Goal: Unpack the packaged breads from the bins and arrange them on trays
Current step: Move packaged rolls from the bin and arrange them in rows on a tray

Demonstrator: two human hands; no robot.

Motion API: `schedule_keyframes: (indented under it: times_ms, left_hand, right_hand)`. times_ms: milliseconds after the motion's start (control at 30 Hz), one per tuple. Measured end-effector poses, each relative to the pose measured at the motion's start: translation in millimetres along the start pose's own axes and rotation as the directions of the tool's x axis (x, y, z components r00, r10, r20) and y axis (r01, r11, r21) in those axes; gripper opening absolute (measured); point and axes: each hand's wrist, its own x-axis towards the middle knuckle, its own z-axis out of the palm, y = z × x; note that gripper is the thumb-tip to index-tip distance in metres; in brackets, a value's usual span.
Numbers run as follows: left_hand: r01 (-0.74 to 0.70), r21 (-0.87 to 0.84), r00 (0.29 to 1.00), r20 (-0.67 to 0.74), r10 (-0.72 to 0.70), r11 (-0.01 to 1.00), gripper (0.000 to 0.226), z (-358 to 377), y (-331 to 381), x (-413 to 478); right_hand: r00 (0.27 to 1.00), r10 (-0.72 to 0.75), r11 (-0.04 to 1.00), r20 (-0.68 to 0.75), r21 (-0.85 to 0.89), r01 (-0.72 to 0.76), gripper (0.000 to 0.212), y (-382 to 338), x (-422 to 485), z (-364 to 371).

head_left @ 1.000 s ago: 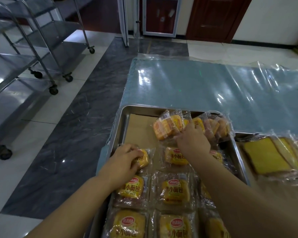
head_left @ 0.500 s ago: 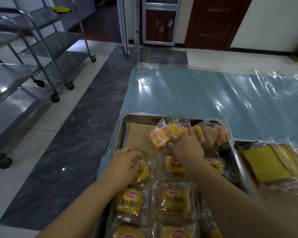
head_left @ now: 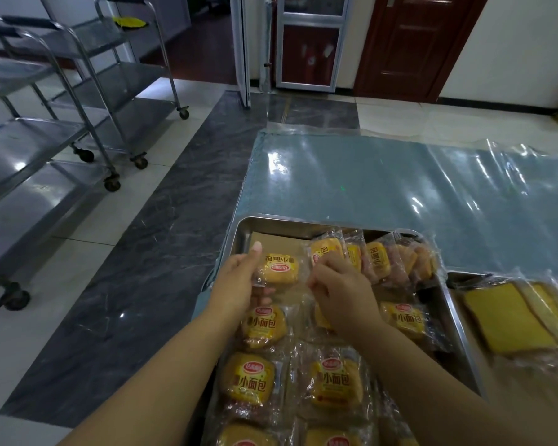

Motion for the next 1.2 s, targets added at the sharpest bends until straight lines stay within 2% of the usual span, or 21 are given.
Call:
schedule_keyframes:
  times_ms: [67,100,233,300,367,400,467,533,667,767,833,900,1000,1067,1133,1200]
  left_hand:
    - [-0.005,0.014,0.999,-0.041,0.006,1.0,0.034,-3.8,-4.1,0.1]
    - [-0.014,0.014,0.999,-0.042,0.015,1.0,0.032,-6.3,-5.9,-0.2]
    - [-0.065,0.04,0.998,-0.01,0.066,0.997,0.032,-18.1,-10.3,-0.7]
    - [-0.062,0.043,0.998,0.014,0.062,0.997,0.031,-22.0,-11.4,-0.7]
    - [-0.037,-0.003,0.998,0.044,0.037,0.999,0.029,-22.3,-12.4,-0.5]
    - [-0.022,-0.029,0.998,0.065,0.024,0.999,0.027,-21.3,-12.5,-1.0]
    - [-0.03,-0.013,0.994,0.104,0.031,0.999,0.025,-19.6,-12.2,-2.0]
    - [-0.069,0.015,0.989,0.129,0.067,0.997,0.031,-18.2,-10.6,-4.4]
    - [-0.218,0.103,0.969,0.139,0.203,0.971,0.055,-18.3,-3.1,-10.9]
    - [-0.306,0.295,0.938,0.256,0.234,0.905,0.038,-16.3,1.3,-13.6]
    - [-0.335,0.348,0.936,0.232,0.266,0.875,0.018,-12.8,1.0,-13.0]
    - [-0.305,0.313,0.952,0.138,0.275,0.899,0.014,-9.7,-0.5,-12.0]
    - [-0.211,0.165,0.977,0.024,0.21,0.963,0.014,-5.0,-2.1,-9.8]
    - [-0.154,0.033,0.988,-0.011,0.155,0.987,0.017,-2.8,-2.4,-7.2]
    - [-0.128,-0.002,0.991,-0.031,0.128,0.992,0.026,-2.4,-3.2,-4.3]
    - [-0.163,0.172,0.983,-0.059,0.175,0.971,0.039,-4.8,-6.6,0.2]
  right_hand:
    - [0.997,-0.069,0.998,0.022,0.007,0.069,0.015,-1.6,-6.3,1.5]
    - [0.998,-0.045,0.999,0.047,0.03,0.043,0.016,-1.1,-9.6,2.7]
    - [0.952,0.225,0.947,0.206,0.181,-0.264,0.02,3.8,-21.0,6.4]
    - [0.873,0.392,0.828,0.291,0.303,-0.472,0.023,3.7,-22.0,6.2]
    - [0.74,0.534,0.612,0.409,0.416,-0.672,0.022,0.6,-17.7,6.2]
    - [0.698,0.566,0.554,0.438,0.425,-0.716,0.021,-0.4,-14.6,7.0]
    - [0.688,0.587,0.529,0.426,0.441,-0.725,0.023,-0.3,-8.7,7.6]
    - [0.721,0.572,0.525,0.39,0.501,-0.688,0.022,1.1,-2.1,3.7]
    - [0.797,0.43,0.622,0.424,0.5,-0.602,0.021,6.8,6.7,-10.7]
    - [0.819,0.361,0.685,0.446,0.469,-0.557,0.021,3.3,7.8,-11.0]
    - [0.822,0.436,0.685,0.367,0.457,-0.567,0.022,0.5,5.0,-6.4]
    - [0.769,0.548,0.629,0.33,0.444,-0.638,0.036,-0.5,0.9,-1.3]
    - [0.627,0.625,0.419,0.465,0.478,-0.772,0.06,-1.8,-4.7,5.3]
    - [0.578,0.624,0.404,0.526,0.417,-0.814,0.057,0.5,-6.7,9.2]
    - [0.572,0.623,0.388,0.533,0.425,-0.818,0.047,3.6,-4.8,11.5]
    - [0.577,0.644,0.372,0.502,0.453,-0.81,0.042,8.5,-0.2,13.4]
